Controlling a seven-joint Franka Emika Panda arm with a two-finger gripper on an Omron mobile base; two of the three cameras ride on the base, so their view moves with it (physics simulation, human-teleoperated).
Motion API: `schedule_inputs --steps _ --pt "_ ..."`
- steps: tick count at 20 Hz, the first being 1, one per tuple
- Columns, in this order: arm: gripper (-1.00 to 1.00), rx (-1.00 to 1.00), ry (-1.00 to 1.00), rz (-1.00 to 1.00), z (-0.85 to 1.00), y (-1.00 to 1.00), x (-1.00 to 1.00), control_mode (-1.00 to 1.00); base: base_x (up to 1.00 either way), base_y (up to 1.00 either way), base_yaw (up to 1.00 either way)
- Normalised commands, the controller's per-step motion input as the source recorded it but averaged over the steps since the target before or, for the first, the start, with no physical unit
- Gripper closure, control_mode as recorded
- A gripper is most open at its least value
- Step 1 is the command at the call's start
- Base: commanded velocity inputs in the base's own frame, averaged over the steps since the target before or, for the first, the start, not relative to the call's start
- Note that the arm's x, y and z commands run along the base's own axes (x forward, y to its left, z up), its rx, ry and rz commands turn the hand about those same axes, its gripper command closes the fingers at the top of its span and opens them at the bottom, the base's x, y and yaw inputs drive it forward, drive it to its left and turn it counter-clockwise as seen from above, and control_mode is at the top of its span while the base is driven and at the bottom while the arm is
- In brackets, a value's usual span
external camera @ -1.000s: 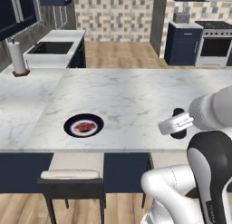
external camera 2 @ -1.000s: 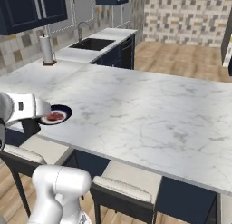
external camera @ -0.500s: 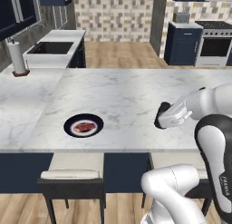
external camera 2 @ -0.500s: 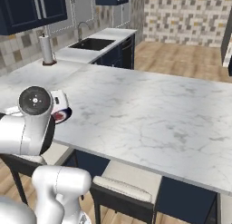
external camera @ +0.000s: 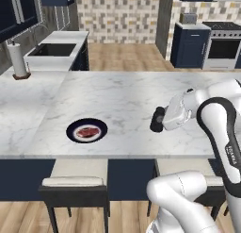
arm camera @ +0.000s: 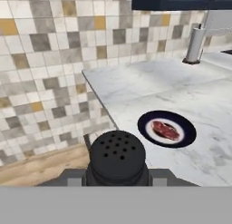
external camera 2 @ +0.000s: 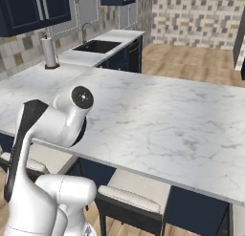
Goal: Retrieve the shaker from the cabinet and place it next the steak on a plate on the dining table.
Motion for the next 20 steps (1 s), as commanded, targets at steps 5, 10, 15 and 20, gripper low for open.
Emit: schedule_inputs --steps 5,10,15,20 --pt "1.00 -0.03 0.00 0.16 -0.28 0.17 0.34 -1.00 0.00 0.00 0.00" --pt "1.00 -0.02 -0.12 0.08 -0.34 0.02 0.10 -1.00 0.00 0.00 0.00" --pt "1.00 0.00 -0.12 0.01 -0.38 0.01 0.16 -1.00 0.00 0.00 0.00" --pt "1.00 -0.04 0.08 0.00 -0.21 0.13 0.45 -1.00 0.00 0.00 0.00"
